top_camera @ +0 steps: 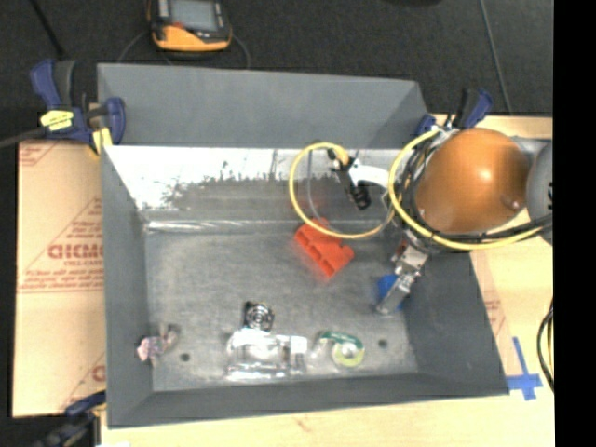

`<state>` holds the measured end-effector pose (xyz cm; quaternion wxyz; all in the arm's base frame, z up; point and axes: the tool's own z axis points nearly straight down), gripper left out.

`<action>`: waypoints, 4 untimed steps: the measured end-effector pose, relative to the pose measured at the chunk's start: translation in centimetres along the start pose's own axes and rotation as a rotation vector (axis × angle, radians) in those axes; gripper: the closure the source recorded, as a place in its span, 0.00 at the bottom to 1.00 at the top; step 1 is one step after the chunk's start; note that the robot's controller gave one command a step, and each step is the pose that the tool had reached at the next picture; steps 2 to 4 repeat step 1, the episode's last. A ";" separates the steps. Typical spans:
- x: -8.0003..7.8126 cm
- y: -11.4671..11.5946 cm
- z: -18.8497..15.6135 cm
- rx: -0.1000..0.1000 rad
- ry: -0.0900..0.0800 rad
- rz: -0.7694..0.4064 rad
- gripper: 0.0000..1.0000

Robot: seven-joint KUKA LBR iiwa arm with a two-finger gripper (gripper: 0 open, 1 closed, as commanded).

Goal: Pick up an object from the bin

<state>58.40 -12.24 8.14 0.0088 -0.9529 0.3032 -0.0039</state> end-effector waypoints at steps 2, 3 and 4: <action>0.0 0.2 0.2 -0.006 -0.006 0.009 1.00; 0.0 0.2 0.2 -0.006 -0.006 0.009 1.00; 0.0 0.2 0.2 -0.006 -0.006 0.009 1.00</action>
Offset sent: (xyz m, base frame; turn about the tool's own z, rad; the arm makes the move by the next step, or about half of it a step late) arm 0.0000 0.0000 0.0000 0.0000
